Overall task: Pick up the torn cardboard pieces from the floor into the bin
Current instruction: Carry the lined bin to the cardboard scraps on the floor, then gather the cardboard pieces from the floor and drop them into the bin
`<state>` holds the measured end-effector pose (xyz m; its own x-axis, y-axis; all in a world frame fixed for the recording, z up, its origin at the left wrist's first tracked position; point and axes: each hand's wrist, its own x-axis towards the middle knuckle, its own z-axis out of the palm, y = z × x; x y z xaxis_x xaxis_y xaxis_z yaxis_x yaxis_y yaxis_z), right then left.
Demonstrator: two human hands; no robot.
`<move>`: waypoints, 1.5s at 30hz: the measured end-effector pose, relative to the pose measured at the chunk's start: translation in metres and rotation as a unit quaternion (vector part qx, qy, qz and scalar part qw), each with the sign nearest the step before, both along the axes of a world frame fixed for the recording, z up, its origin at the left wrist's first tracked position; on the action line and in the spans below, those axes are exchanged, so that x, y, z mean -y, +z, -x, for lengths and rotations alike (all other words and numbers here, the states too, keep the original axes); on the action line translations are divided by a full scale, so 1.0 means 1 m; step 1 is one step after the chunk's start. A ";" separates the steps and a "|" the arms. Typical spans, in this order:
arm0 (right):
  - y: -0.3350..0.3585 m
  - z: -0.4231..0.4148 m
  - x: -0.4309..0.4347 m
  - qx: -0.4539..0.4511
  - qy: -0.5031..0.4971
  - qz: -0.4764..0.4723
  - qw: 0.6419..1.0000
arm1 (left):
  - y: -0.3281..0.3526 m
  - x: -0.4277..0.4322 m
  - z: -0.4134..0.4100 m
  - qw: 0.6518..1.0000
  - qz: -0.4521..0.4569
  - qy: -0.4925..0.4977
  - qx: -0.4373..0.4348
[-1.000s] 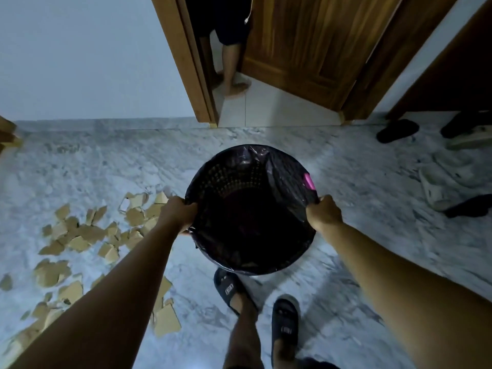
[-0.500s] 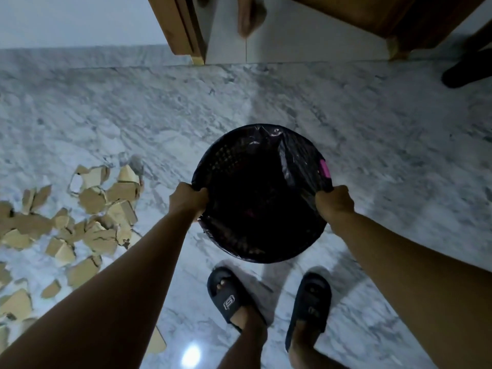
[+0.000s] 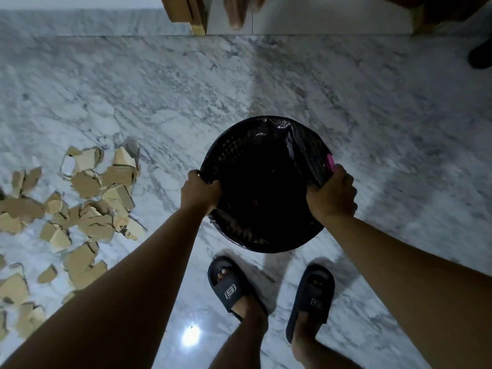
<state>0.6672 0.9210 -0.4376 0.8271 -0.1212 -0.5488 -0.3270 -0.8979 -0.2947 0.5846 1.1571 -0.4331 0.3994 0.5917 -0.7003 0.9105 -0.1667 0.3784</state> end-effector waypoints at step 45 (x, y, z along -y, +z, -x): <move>0.308 0.607 -0.244 -0.154 0.758 0.044 0.633 | 0.327 -0.031 0.776 0.967 -0.009 0.249 -0.063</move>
